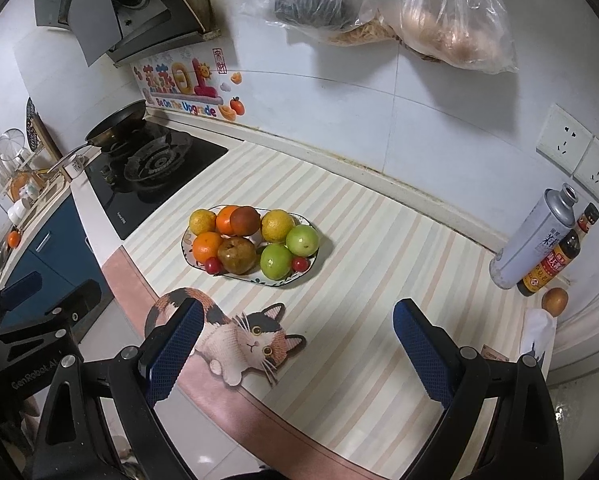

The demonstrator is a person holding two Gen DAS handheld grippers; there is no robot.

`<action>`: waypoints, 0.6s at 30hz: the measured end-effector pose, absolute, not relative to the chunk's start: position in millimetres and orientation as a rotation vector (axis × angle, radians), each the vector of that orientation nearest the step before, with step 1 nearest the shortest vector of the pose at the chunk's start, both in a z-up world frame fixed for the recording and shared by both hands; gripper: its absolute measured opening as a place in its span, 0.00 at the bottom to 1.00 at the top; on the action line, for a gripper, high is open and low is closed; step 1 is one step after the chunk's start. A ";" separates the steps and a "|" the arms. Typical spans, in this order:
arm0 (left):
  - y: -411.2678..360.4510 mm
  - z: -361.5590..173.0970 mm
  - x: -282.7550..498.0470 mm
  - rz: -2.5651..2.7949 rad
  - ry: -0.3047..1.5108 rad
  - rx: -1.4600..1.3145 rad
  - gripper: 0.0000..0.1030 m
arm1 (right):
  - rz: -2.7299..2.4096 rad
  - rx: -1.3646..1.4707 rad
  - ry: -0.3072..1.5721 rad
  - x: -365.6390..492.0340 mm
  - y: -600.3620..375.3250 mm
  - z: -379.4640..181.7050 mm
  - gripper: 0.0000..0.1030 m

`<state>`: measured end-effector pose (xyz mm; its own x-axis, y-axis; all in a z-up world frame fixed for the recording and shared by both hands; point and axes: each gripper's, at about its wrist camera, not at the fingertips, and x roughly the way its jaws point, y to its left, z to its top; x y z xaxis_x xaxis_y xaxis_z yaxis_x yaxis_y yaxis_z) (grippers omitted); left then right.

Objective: Organize fruits

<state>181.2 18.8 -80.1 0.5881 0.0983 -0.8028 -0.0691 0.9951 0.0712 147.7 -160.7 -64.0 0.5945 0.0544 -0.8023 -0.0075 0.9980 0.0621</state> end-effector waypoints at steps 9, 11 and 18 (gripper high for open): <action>18.5 -74.2 180.0 0.092 0.925 0.028 0.94 | 0.036 0.055 0.934 145.9 -161.4 -63.1 0.95; 18.6 -72.8 179.5 0.095 0.922 0.026 0.94 | 0.034 0.053 0.931 145.3 -161.8 -63.1 0.95; 17.2 -70.7 177.3 0.083 0.911 0.021 1.00 | 0.028 0.050 0.927 145.6 -166.0 -63.9 0.98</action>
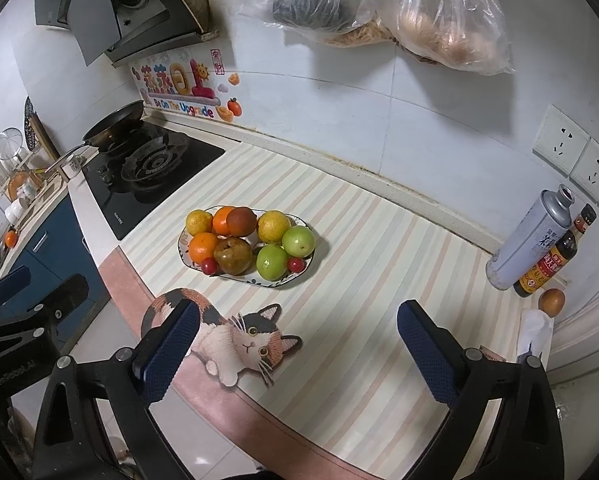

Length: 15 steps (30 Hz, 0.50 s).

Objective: Organize fruits

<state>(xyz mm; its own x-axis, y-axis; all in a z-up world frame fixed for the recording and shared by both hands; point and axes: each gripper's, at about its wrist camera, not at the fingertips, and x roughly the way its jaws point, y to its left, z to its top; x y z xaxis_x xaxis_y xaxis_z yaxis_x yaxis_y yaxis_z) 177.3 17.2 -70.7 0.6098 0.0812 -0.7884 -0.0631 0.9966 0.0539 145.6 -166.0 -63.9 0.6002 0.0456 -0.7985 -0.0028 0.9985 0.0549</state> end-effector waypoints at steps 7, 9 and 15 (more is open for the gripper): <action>16.9 -68.9 176.3 0.096 0.904 0.016 1.00 | 0.026 0.046 0.918 145.3 -168.7 -61.0 0.98; 16.8 -68.1 175.9 0.098 0.901 0.016 1.00 | 0.029 0.046 0.916 145.4 -169.0 -59.9 0.98; 17.7 -67.8 175.5 0.094 0.901 0.012 1.00 | 0.032 0.042 0.911 144.5 -166.8 -56.7 0.98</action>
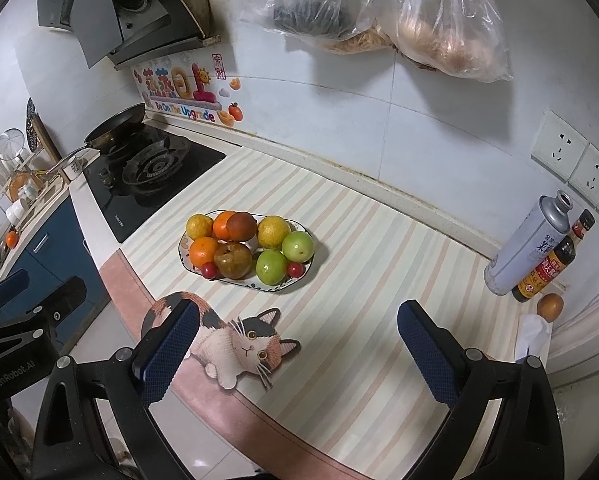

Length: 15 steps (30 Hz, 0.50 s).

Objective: Organize fruits

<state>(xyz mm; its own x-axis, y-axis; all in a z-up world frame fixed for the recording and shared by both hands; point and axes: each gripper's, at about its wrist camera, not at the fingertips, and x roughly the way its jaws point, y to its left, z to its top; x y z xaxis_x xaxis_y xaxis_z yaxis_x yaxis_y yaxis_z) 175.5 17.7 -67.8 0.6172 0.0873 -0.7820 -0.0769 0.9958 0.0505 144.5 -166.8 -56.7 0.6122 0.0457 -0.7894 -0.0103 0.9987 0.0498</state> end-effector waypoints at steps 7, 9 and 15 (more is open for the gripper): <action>18.4 -67.0 174.3 0.097 0.900 0.006 1.00 | 0.036 0.038 0.911 144.4 -165.9 -56.1 0.98; 18.2 -66.5 174.6 0.093 0.900 0.006 1.00 | 0.037 0.039 0.910 144.6 -165.8 -56.1 0.98; 17.1 -65.8 174.0 0.094 0.900 0.004 1.00 | 0.038 0.034 0.911 144.6 -164.5 -55.4 0.98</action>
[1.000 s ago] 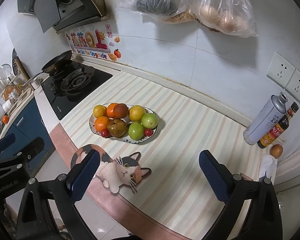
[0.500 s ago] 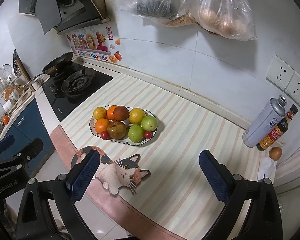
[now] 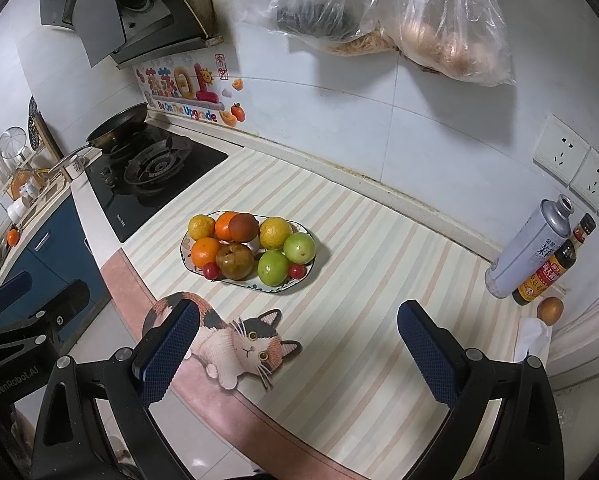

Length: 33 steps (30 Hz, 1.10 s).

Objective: Organize fruits

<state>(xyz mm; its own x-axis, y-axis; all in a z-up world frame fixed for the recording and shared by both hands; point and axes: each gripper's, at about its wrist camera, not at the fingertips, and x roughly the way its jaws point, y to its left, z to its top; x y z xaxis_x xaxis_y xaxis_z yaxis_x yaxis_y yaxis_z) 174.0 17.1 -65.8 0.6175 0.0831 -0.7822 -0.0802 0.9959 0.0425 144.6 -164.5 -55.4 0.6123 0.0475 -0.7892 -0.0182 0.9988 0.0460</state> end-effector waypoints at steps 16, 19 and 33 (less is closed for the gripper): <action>11.4 -65.5 172.4 0.095 0.901 -0.003 1.00 | 0.043 0.030 0.913 146.3 -165.9 -54.1 0.98; 12.0 -66.1 171.9 0.095 0.900 -0.001 1.00 | 0.043 0.029 0.916 146.9 -168.1 -54.9 0.98; 9.5 -67.4 169.5 0.093 0.900 -0.009 1.00 | 0.044 0.028 0.912 146.0 -171.0 -54.9 0.98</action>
